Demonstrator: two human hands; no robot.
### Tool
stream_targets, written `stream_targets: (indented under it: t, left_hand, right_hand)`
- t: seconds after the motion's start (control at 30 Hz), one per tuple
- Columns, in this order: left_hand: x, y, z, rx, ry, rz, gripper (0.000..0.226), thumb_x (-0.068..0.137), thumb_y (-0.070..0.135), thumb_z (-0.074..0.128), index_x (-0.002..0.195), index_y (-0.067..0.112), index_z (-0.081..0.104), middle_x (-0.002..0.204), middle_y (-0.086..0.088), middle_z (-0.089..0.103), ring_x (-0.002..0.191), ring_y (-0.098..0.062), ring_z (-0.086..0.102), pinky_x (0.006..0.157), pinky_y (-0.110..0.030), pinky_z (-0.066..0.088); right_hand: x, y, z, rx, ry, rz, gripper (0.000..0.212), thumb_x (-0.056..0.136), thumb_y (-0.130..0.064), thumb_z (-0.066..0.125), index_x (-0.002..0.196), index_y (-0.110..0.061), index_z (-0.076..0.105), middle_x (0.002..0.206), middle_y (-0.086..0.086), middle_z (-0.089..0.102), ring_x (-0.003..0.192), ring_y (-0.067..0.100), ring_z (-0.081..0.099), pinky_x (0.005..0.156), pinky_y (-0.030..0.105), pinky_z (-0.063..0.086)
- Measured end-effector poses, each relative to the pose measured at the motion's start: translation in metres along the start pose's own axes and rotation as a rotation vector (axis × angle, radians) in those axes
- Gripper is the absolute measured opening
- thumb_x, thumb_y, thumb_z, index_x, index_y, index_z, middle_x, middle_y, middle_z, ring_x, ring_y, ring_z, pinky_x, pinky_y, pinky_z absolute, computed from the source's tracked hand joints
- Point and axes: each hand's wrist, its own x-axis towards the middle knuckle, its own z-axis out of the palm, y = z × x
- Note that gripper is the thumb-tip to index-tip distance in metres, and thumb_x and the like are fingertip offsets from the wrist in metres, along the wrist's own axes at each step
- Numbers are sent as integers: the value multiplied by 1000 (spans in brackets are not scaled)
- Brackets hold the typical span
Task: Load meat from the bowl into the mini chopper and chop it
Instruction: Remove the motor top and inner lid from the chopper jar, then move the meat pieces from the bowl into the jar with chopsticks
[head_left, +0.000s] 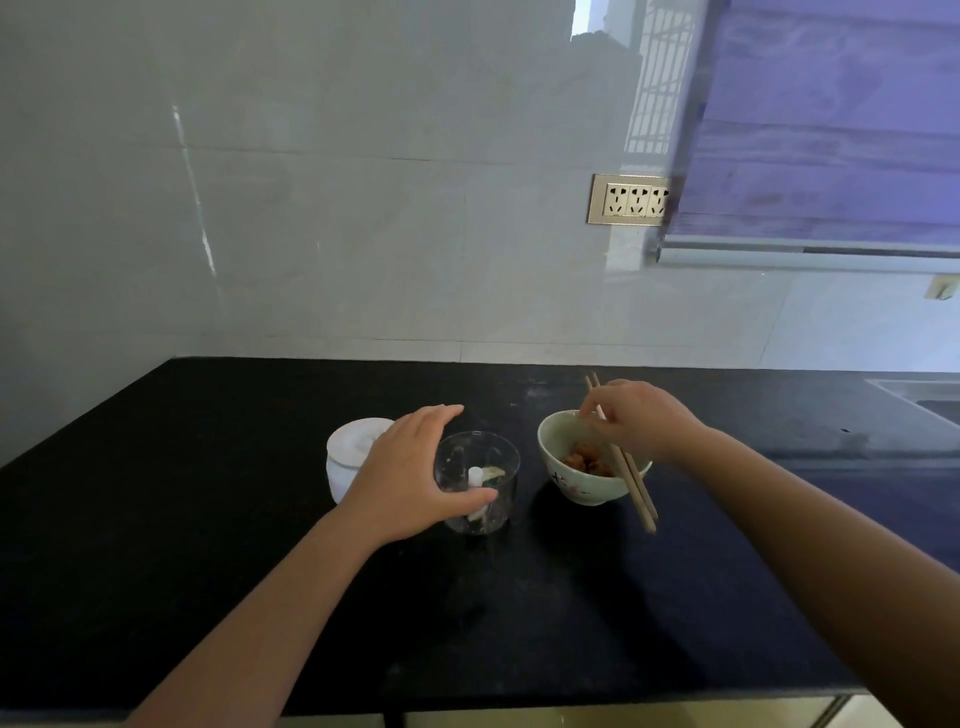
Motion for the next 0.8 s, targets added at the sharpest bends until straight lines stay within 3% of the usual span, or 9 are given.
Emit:
stream_targets:
  t: [0.13,0.37,0.53,0.63,0.8]
  left_hand:
    - [2,7,16,-86,37,-40,89,67,56,70,141,30,27,145,7,35,129,-11,36,106,-31,34]
    - [3,11,41,-210,60,-101,94,69,45,75,143,31,19,155,2,16,142,-13,15,114,-34,20]
    - [5,14,50,-285,177,-176,96,66,37,79,143,29,22,148,1,26,134,-14,29,109,-32,29]
    - [5,13,53,-326,197,-214,101,64,37,81,144,27,20,145,0,31,131,-13,32,104,-27,29]
    - [6,11,55,-392,175,-256,106,62,37,82,145,27,17,148,-2,30,134,-15,31,106,-31,28]
  right_hand:
    - [-5,14,2,-88,-10,-4,28,95,-29,43,117,-28,61,95,-9,46,83,11,49,72,27,43]
    - [-9,27,7,-275,-86,-95,45,90,-17,53,131,-36,47,98,-7,46,81,11,47,68,24,42]
    - [-9,29,13,-303,-48,-160,40,91,-18,49,125,-39,52,106,0,52,92,19,55,70,27,44]
    - [-10,26,13,-304,-37,-205,32,92,-23,50,121,-35,56,107,1,52,94,20,53,73,29,45]
    - [-9,27,12,-286,44,-248,29,93,-20,49,121,-19,57,112,8,52,100,27,53,80,34,43]
